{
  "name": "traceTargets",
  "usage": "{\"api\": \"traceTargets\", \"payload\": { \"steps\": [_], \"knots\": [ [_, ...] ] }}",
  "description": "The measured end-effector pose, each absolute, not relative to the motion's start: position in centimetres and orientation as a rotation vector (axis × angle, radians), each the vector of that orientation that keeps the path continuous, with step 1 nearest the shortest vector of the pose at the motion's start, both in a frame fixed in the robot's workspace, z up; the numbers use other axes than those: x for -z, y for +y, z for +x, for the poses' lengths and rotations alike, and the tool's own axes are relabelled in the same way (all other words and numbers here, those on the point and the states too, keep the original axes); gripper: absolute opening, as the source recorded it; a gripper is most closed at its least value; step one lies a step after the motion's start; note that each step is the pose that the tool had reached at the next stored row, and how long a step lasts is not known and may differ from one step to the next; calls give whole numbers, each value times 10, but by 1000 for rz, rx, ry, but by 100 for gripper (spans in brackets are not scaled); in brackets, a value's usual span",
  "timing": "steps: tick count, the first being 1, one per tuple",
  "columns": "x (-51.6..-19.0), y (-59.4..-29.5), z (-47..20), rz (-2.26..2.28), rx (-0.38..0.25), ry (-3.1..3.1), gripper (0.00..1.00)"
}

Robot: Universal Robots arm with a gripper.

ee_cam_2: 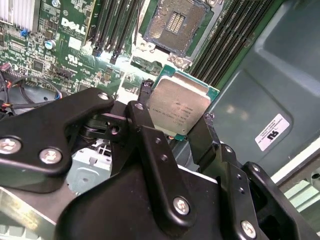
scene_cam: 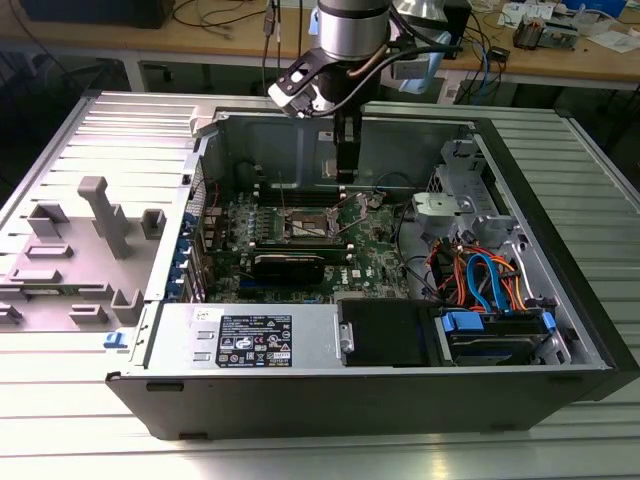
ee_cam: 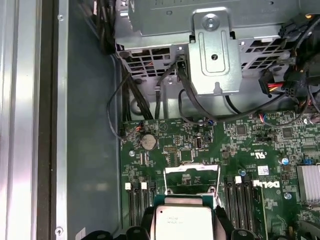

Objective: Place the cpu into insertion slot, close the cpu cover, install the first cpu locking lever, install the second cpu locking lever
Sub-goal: 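Place the cpu into insertion slot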

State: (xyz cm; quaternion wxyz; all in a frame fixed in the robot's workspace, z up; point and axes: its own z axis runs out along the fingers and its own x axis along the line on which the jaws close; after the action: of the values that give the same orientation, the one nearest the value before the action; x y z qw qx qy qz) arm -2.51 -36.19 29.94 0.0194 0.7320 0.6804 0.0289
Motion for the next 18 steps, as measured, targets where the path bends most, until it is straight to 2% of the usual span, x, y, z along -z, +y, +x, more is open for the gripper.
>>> {"api": "traceTargets", "payload": {
  "steps": [18],
  "knots": [
    [-299, -363, -26, 2270, -93, 2110, 54]
  ]
}}
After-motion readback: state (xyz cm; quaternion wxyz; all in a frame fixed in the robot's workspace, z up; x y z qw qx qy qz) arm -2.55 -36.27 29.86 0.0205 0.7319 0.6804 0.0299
